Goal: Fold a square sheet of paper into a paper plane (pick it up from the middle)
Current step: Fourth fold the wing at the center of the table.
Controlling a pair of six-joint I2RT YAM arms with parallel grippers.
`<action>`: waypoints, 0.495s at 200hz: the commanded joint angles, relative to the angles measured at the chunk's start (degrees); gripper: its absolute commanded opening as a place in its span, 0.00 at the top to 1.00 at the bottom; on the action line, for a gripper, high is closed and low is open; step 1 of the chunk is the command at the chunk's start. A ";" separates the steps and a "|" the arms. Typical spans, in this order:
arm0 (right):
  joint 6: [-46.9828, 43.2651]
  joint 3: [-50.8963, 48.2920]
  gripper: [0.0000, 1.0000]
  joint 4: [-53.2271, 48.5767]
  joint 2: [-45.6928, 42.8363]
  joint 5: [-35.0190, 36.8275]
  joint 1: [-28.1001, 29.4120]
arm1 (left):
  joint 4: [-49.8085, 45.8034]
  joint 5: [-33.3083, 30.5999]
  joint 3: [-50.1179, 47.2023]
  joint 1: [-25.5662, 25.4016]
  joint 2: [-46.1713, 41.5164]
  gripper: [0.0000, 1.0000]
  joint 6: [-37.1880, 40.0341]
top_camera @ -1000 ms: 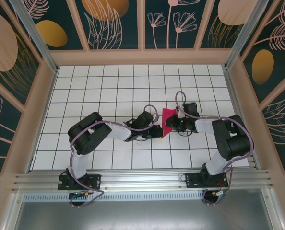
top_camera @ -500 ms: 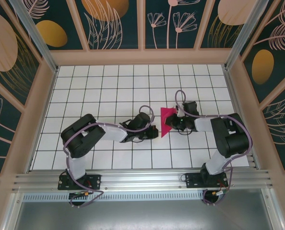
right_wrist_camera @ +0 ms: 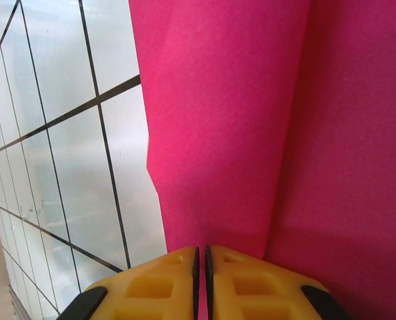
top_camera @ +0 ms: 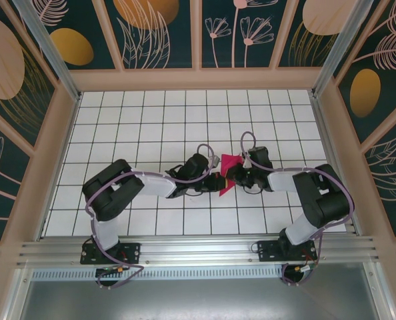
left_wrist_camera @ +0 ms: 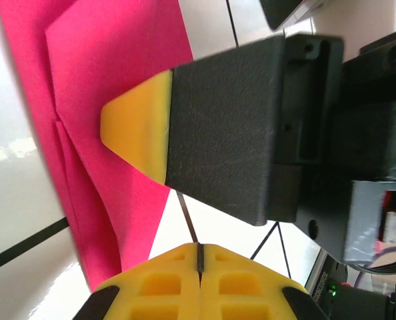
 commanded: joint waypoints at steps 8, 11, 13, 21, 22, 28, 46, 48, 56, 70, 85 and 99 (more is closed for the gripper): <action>0.87 -1.02 0.84 -1.29 -0.63 1.88 0.70 | 0.89 3.04 2.19 -0.55 3.67 0.95 -0.25; 0.85 -1.02 0.84 -1.27 -0.57 1.82 0.68 | 0.83 3.22 2.24 -0.52 4.04 0.95 -0.23; 0.80 -1.03 0.84 -1.27 -0.57 1.80 0.66 | 0.71 3.26 2.20 -0.51 4.28 0.95 -0.26; 0.77 -0.97 0.84 -1.27 -0.68 1.71 0.68 | -0.47 2.31 1.96 -0.64 4.71 0.95 -0.48; 0.76 -0.96 0.84 -1.27 -0.64 1.71 0.71 | -0.58 2.13 1.90 -0.62 4.71 0.95 -0.46; 0.71 -0.95 0.84 -1.35 -0.77 1.64 0.70 | -0.76 1.40 1.17 -0.61 4.72 0.95 -0.66; 0.01 -0.27 0.84 -2.44 -1.15 1.83 0.68 | -7.11 -1.24 1.79 -0.70 6.03 0.96 0.40; -0.07 -0.19 0.84 -2.55 -1.23 1.92 0.66 | -8.16 -1.74 1.92 -0.71 6.14 0.97 0.58; -0.49 0.04 0.84 -2.92 -1.45 2.05 0.62 | -10.08 -3.17 1.71 -0.68 6.63 0.98 0.62; -1.42 0.65 0.83 -3.45 -1.23 2.23 0.57 | -10.57 -3.85 0.11 -0.68 7.30 1.00 -0.24; -2.52 1.48 0.83 -4.16 -0.77 2.31 0.33 | -9.70 -3.74 -2.21 -0.74 7.88 1.00 -1.13; -3.05 2.01 0.82 -4.02 -0.44 2.34 -0.14 | -9.75 -4.87 -4.56 -0.86 7.97 1.00 -1.59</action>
